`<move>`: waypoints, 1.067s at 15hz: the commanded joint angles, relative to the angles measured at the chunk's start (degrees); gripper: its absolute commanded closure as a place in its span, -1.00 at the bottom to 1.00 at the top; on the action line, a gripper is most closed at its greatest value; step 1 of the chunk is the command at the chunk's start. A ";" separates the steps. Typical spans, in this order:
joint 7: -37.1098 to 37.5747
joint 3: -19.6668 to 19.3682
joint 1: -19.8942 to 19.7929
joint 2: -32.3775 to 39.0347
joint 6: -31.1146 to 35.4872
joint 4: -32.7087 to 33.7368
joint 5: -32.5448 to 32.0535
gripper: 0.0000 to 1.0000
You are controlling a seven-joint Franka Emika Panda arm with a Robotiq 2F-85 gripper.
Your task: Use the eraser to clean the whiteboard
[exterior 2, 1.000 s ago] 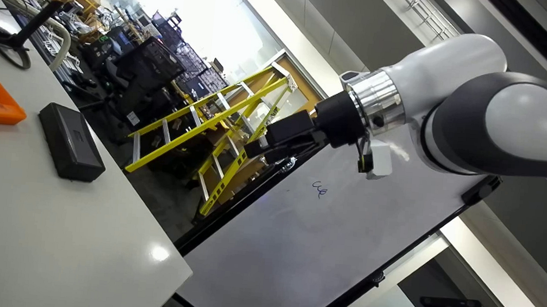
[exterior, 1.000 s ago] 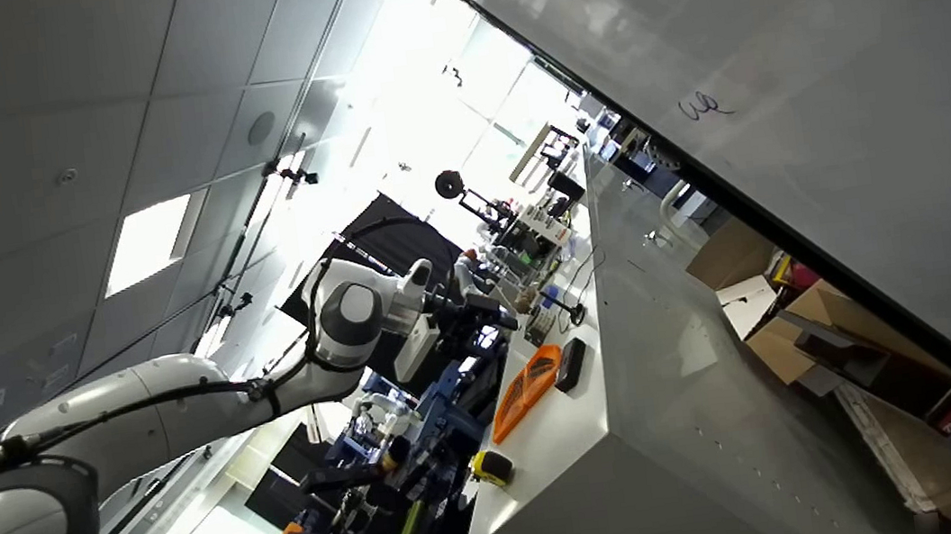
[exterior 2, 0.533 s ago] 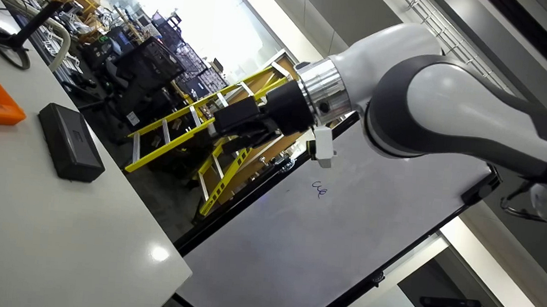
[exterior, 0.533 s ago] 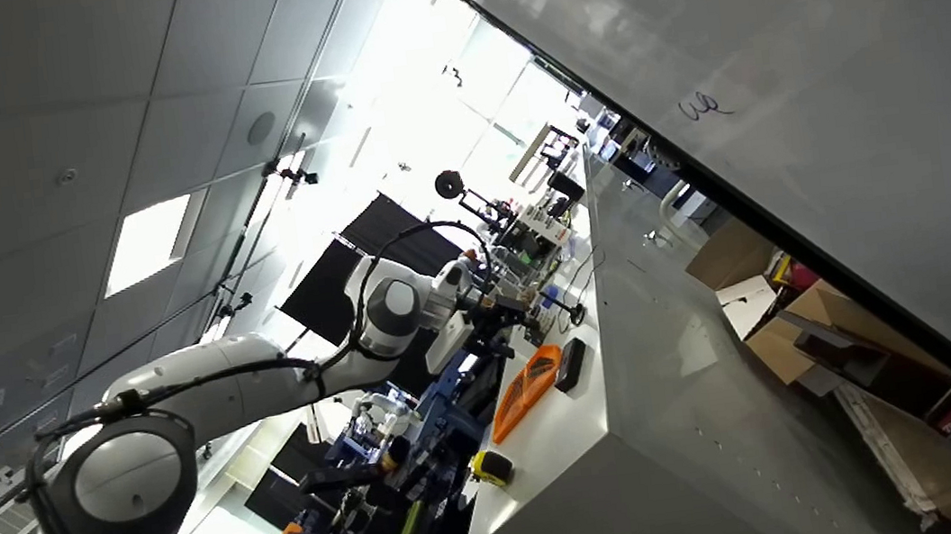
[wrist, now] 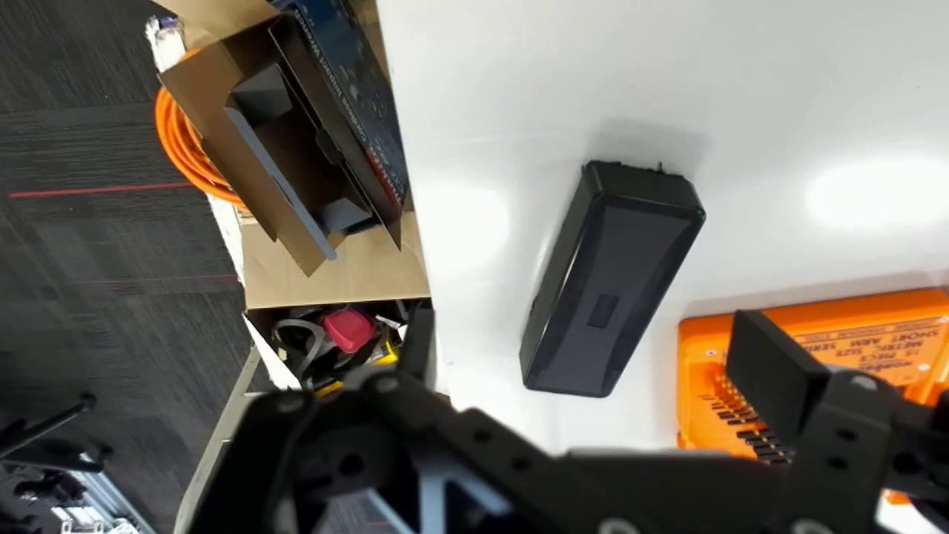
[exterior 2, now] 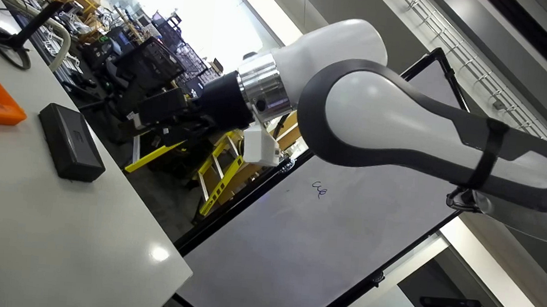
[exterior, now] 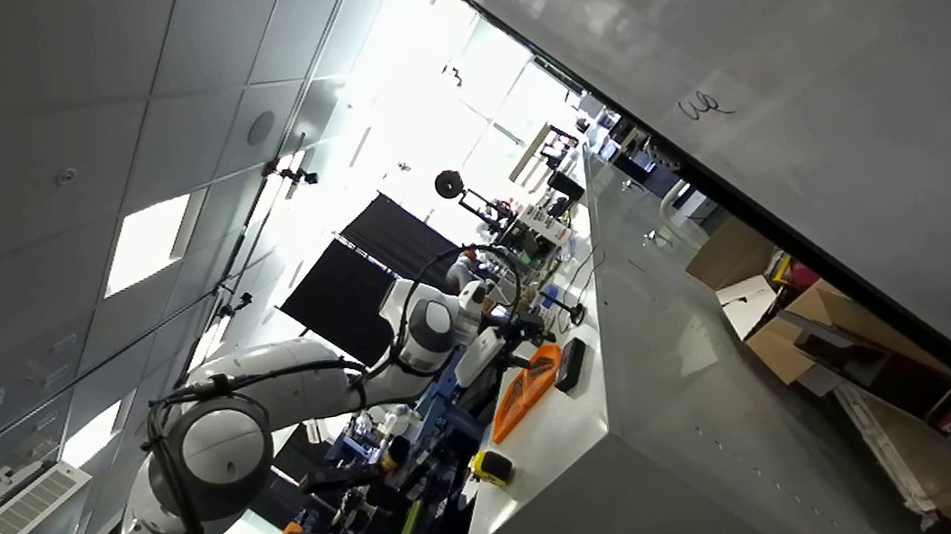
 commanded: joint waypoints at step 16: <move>-0.05 -1.15 2.53 13.74 -2.17 17.29 2.07 -1.00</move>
